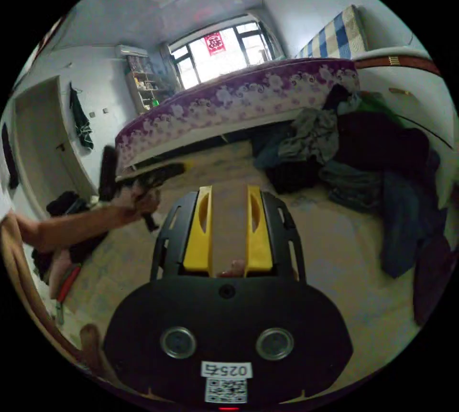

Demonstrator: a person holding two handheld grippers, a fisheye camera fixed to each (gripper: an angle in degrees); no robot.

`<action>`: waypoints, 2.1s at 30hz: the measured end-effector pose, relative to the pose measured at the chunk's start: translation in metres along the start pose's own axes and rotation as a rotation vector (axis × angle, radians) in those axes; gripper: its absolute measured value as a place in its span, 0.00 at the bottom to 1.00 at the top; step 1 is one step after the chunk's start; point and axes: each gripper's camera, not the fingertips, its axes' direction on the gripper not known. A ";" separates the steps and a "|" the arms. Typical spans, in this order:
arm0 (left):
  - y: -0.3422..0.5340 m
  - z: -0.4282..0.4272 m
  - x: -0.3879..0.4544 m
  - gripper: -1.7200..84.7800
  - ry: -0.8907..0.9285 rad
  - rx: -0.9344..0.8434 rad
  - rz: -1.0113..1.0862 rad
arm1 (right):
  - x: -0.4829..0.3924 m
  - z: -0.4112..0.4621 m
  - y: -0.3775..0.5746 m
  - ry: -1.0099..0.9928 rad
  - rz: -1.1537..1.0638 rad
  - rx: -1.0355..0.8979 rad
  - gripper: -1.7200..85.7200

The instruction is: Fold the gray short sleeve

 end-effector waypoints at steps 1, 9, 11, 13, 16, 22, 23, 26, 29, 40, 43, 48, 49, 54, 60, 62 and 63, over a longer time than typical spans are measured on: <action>-0.011 0.025 -0.002 0.13 0.029 -0.027 -0.005 | 0.001 -0.003 0.001 0.011 -0.002 -0.008 0.15; -0.124 0.299 -0.029 0.08 -0.107 -0.299 -0.174 | 0.001 -0.052 -0.008 -0.074 -0.082 -0.250 0.13; -0.120 0.334 -0.039 0.03 -0.121 -0.430 -0.256 | -0.003 -0.057 -0.011 -0.060 -0.089 -0.291 0.13; -0.112 0.337 -0.041 0.02 -0.122 -0.353 -0.251 | -0.008 -0.061 -0.014 -0.053 -0.063 -0.304 0.12; -0.088 0.324 -0.028 0.01 -0.074 -0.364 -0.013 | -0.016 -0.063 -0.024 -0.111 0.021 -0.306 0.11; 0.039 0.182 -0.042 0.01 0.094 -0.488 -0.109 | -0.043 -0.058 -0.036 -0.150 0.140 -0.325 0.10; 0.074 0.146 -0.057 0.01 0.064 -0.542 -0.212 | -0.052 -0.060 -0.034 -0.140 0.137 -0.347 0.10; 0.177 0.056 -0.087 0.00 0.031 -0.789 -0.546 | -0.084 -0.069 -0.029 -0.144 0.082 -0.442 0.10; 0.249 -0.046 -0.085 0.01 0.069 -0.712 -0.706 | -0.125 -0.081 -0.021 -0.142 -0.014 -0.532 0.11; 0.164 -0.092 -0.012 0.12 -0.071 -0.324 -0.174 | -0.246 -0.095 -0.051 -0.084 -0.157 -0.667 0.16; 0.143 -0.015 0.011 0.11 0.090 -0.496 -0.045 | -0.255 -0.090 -0.059 -0.047 -0.120 -0.762 0.16; 0.097 0.007 0.042 0.03 -0.073 -0.569 0.126 | -0.271 -0.091 -0.078 -0.197 -0.001 -0.781 0.02; 0.088 -0.002 0.039 0.03 -0.078 -0.548 0.113 | -0.274 -0.095 -0.088 -0.214 0.003 -0.750 0.02; 0.001 -0.137 -0.043 0.01 -0.185 -0.274 -0.173 | -0.304 -0.140 -0.235 -0.231 -0.094 -0.396 0.01; -0.078 -0.332 -0.045 0.01 -0.018 0.262 -0.162 | -0.367 -0.269 -0.374 -0.387 -0.184 0.101 0.01; -0.087 -0.365 -0.032 0.02 0.032 0.268 -0.070 | -0.390 -0.292 -0.387 -0.386 -0.235 0.131 0.01; -0.087 -0.378 -0.025 0.02 0.010 0.243 -0.030 | -0.402 -0.299 -0.389 -0.393 -0.271 0.111 0.01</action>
